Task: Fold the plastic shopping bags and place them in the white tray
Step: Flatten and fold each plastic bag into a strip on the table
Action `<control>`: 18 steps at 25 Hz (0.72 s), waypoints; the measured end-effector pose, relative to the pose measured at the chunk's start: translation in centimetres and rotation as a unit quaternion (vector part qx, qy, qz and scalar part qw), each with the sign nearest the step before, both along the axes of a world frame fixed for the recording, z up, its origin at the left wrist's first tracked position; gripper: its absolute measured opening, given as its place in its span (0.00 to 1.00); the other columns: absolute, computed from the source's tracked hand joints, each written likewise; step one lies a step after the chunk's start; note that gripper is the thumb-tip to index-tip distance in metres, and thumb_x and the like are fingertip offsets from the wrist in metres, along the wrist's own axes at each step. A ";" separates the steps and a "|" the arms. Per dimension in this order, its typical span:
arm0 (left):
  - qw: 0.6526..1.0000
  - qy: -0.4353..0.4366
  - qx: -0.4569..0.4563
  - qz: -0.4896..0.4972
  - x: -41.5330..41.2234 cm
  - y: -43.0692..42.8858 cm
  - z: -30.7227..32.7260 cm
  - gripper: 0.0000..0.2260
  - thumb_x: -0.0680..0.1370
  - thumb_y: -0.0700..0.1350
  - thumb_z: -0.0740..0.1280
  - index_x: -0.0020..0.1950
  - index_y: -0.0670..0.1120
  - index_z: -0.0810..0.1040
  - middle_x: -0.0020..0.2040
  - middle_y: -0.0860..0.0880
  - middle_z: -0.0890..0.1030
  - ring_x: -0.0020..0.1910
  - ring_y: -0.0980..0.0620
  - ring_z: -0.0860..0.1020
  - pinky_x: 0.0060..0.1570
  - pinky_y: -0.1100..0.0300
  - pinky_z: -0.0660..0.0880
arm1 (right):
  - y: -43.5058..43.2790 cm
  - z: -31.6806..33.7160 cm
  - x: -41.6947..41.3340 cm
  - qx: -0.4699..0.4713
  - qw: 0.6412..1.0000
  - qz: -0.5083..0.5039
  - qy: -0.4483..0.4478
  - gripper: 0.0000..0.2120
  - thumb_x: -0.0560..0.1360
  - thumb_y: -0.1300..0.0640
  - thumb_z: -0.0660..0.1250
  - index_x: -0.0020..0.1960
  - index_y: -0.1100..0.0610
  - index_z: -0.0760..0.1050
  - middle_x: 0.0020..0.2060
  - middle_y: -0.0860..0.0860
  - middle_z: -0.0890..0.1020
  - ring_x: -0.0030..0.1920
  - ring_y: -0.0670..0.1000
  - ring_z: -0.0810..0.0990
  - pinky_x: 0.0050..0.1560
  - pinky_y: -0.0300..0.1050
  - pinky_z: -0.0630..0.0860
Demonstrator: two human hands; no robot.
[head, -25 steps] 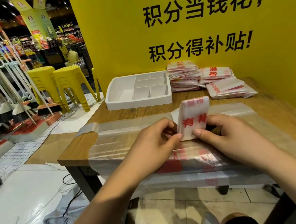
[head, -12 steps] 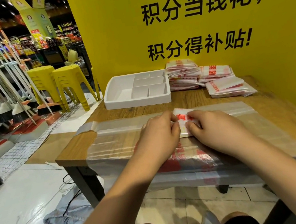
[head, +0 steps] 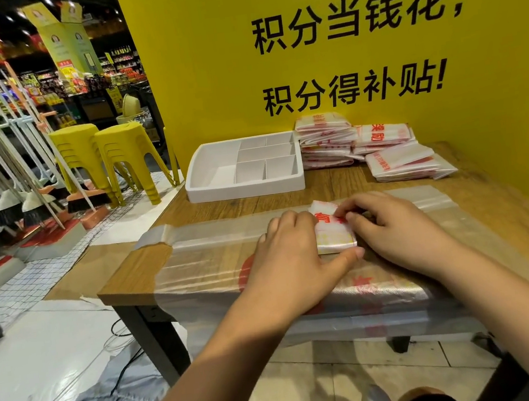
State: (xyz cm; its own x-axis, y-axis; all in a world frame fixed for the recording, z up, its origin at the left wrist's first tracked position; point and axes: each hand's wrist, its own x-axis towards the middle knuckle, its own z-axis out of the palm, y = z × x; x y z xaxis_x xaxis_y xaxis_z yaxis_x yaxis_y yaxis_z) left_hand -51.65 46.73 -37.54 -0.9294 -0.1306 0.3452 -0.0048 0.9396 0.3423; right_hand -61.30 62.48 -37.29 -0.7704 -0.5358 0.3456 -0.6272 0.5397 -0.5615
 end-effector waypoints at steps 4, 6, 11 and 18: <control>1.000 0.009 0.010 -0.001 -0.1 0.1 0.0 0.27 0.75 0.63 0.65 0.68 0.50 0.70 0.62 0.51 0.73 0.64 0.51 0.69 0.63 0.51 0.71 | 0.0 -0.6 -0.6 0.006 1.000 -0.011 0.012 0.16 0.79 0.51 0.67 0.66 0.47 0.76 0.59 0.45 0.76 0.61 0.47 0.74 0.59 0.39 0.69; 1.000 -0.005 0.006 -0.012 -0.1 0.2 0.2 0.27 0.75 0.63 0.64 0.69 0.50 0.70 0.63 0.51 0.72 0.65 0.51 0.68 0.63 0.52 0.70 | 0.0 -0.8 -0.8 0.032 0.999 -0.004 -0.001 0.20 0.79 0.49 0.66 0.70 0.46 0.73 0.69 0.45 0.71 0.69 0.48 0.71 0.68 0.44 0.67; 0.999 -0.030 -0.014 -0.025 0.1 -0.4 1.0 0.26 0.75 0.63 0.66 0.68 0.52 0.71 0.63 0.53 0.73 0.65 0.52 0.67 0.64 0.50 0.70 | 0.1 -0.6 -0.5 -0.020 0.999 -0.024 -0.010 0.15 0.76 0.44 0.69 0.61 0.45 0.78 0.57 0.44 0.80 0.55 0.44 0.77 0.55 0.40 0.72; 0.985 -0.132 0.059 -0.090 -0.2 -4.2 3.5 0.22 0.77 0.51 0.71 0.71 0.55 0.75 0.65 0.56 0.75 0.60 0.58 0.75 0.62 0.59 0.73 | 0.2 -0.5 -0.1 0.022 0.999 -0.021 0.017 0.15 0.78 0.43 0.65 0.63 0.44 0.77 0.57 0.42 0.74 0.58 0.44 0.73 0.58 0.41 0.71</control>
State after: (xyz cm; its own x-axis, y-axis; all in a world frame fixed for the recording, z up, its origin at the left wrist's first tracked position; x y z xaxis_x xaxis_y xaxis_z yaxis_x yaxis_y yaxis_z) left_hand -51.88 42.48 -34.08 -0.9966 0.0196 0.0804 0.0544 0.8870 0.4585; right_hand -61.43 62.70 -37.83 -0.7805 -0.5190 0.3486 -0.6221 0.5898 -0.5149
